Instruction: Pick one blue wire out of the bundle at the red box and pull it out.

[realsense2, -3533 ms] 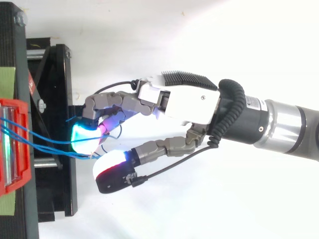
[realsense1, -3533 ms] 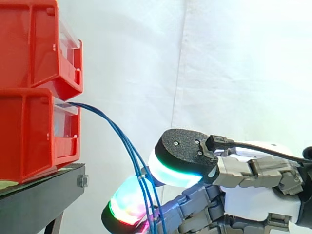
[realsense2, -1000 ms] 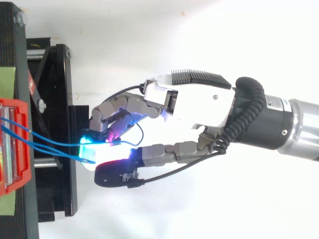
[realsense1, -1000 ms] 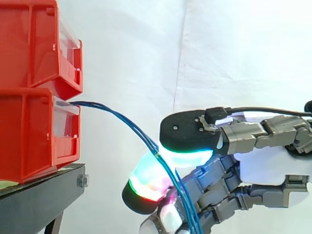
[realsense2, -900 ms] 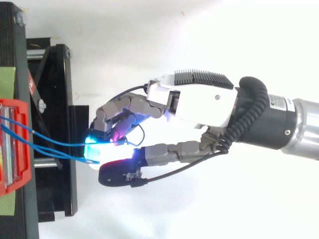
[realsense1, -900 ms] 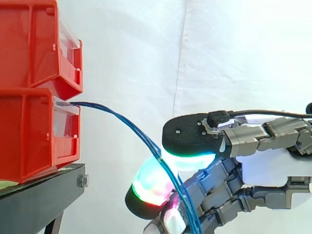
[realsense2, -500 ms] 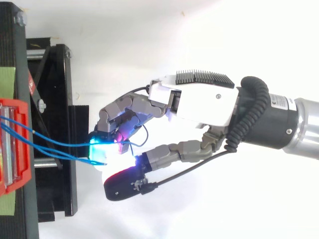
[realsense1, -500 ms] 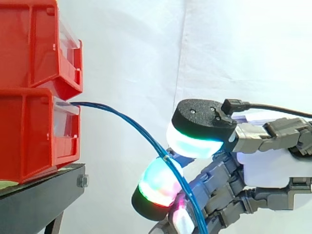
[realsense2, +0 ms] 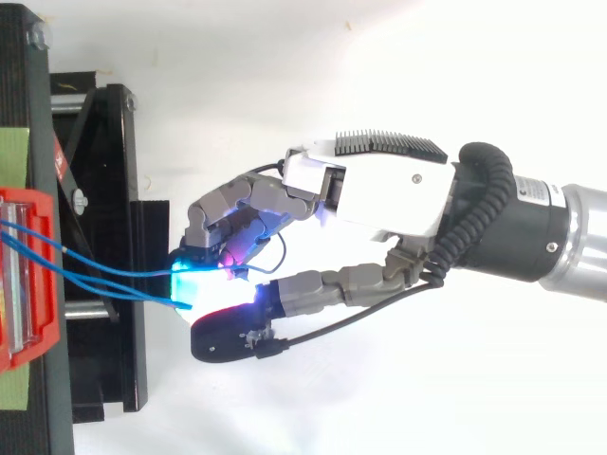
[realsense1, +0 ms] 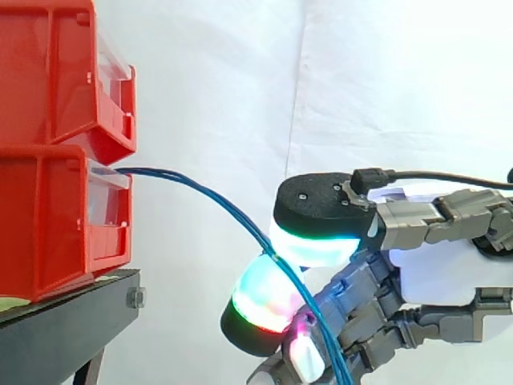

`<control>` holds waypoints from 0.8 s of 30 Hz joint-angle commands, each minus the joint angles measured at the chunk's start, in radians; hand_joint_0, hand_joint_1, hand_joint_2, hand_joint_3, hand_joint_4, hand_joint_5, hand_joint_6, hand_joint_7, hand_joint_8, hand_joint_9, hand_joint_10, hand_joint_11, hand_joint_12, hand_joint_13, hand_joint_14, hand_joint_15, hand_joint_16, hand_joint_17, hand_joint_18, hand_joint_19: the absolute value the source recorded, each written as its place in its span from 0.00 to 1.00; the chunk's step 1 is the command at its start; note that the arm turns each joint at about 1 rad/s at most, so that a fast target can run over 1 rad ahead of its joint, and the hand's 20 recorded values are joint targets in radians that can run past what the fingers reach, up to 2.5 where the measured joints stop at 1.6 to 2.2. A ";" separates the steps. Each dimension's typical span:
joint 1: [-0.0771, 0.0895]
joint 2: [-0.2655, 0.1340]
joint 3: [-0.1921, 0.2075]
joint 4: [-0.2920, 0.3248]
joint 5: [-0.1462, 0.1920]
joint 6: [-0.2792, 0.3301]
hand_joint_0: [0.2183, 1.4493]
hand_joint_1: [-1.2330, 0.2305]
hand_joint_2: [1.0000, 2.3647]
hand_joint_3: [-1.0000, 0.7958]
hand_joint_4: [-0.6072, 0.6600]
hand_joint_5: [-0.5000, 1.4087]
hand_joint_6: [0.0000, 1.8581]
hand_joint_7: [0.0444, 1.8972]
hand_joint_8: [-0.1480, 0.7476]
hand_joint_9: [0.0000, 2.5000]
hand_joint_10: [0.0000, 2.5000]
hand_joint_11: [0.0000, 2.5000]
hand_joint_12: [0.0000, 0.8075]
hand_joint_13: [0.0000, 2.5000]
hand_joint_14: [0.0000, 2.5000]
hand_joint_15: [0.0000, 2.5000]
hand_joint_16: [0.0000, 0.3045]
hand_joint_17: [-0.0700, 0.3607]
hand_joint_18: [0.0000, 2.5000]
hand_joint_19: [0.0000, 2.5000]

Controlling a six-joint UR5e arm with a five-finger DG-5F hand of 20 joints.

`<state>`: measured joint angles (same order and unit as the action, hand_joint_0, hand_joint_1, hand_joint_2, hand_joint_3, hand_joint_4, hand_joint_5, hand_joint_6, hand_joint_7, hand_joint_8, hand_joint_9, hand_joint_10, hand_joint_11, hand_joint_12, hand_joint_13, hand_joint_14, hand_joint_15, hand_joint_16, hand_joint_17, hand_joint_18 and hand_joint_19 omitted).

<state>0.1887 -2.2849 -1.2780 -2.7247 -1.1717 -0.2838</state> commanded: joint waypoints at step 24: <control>-0.003 0.005 0.006 -0.040 -0.002 0.000 0.30 0.42 0.01 0.39 0.71 0.18 0.49 0.59 0.64 0.38 0.01 0.29 0.59 0.32 0.01 0.14 0.21 0.49 0.34 0.19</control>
<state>0.1860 -2.2798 -1.2717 -2.7641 -1.1739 -0.2838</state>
